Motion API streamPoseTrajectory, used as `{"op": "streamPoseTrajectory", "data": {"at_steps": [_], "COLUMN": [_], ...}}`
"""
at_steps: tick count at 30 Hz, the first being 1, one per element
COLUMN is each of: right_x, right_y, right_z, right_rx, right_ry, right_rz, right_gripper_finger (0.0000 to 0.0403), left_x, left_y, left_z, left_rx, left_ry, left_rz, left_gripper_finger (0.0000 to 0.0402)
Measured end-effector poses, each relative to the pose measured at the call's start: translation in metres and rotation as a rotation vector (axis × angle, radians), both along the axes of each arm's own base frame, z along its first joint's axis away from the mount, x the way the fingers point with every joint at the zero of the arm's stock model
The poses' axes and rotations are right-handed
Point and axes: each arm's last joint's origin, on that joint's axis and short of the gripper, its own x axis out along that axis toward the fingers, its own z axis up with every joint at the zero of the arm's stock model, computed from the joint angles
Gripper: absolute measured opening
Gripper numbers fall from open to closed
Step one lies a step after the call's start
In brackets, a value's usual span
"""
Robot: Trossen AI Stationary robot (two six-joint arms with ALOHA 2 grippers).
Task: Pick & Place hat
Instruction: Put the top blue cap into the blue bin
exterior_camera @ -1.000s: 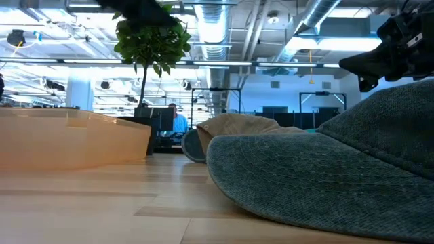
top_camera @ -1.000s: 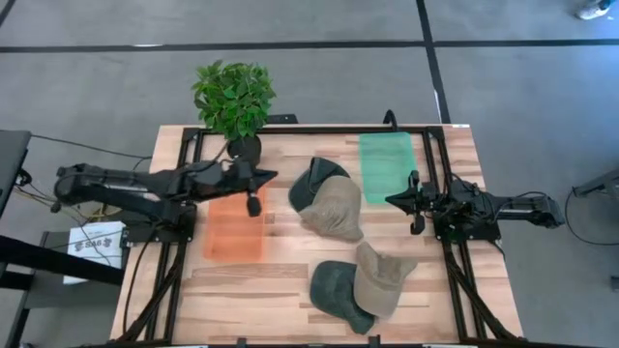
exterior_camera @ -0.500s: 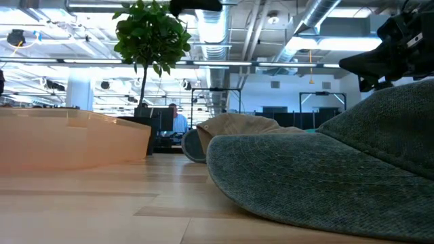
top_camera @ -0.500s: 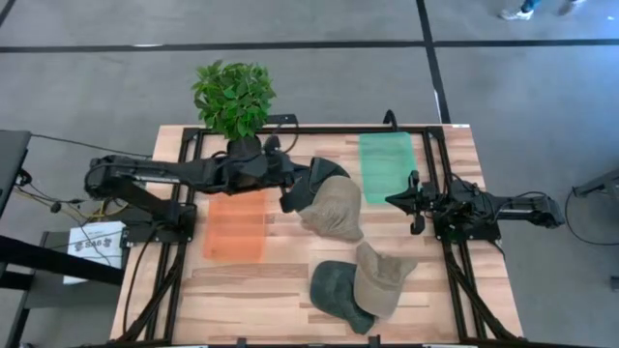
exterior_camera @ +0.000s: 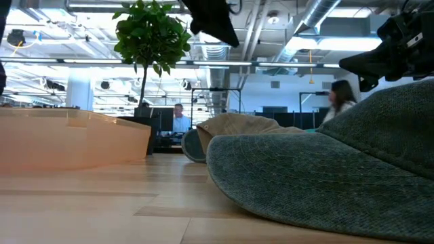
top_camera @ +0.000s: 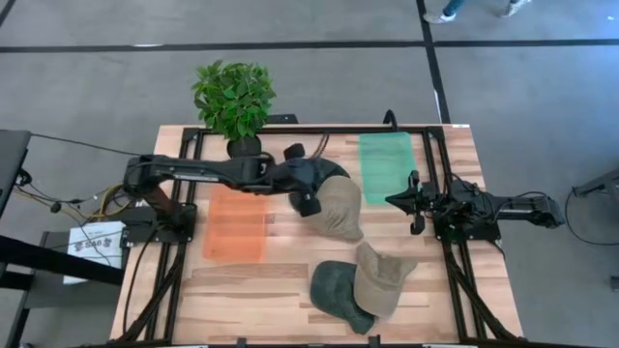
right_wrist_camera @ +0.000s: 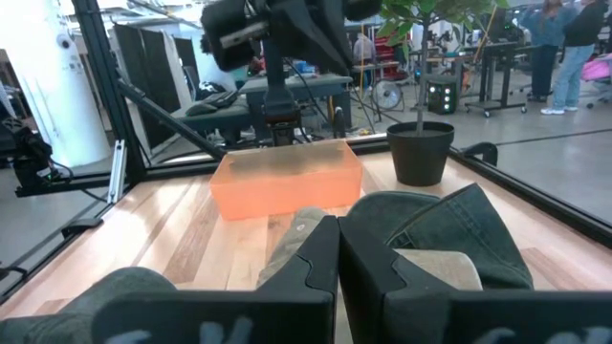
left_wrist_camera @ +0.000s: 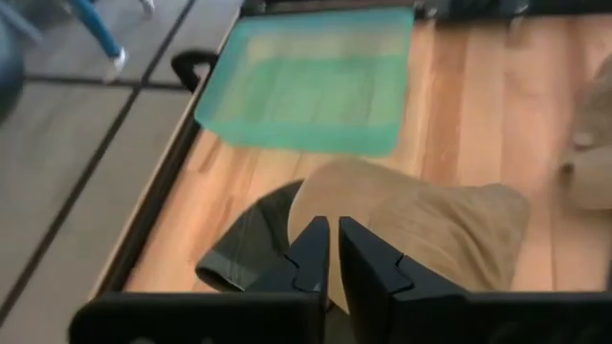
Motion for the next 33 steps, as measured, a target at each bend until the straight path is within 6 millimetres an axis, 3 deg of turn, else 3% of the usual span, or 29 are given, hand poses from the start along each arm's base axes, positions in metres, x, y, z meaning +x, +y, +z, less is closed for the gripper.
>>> {"op": "streamPoseTrajectory", "data": {"at_steps": [9, 20, 28, 33], "right_x": [0.000, 0.000, 0.000, 0.000], "right_y": [0.000, 0.000, 0.000, 0.000], "right_z": [0.000, 0.000, 0.000, 0.000], "right_rx": [0.000, 0.000, 0.000, 0.000], "right_ry": [0.000, -0.001, 0.004, 0.004], "right_rz": [0.000, 0.000, -0.001, -0.001], "right_gripper_finger": [0.0000, 0.0000, 0.0000, 0.0000], "left_x": [0.022, 0.022, 0.025, 0.034], "left_y": [0.017, 0.062, 0.082, 0.084], "left_z": [-0.024, -0.047, -0.075, -0.104], "left_rx": [-0.176, -0.401, -0.426, -0.430], "left_ry": [0.053, 0.075, 0.149, 0.221], "left_rz": [0.138, 0.318, 0.401, 0.417], "left_gripper_finger": [0.0078, 0.0133, 0.0151, 0.0151]}}
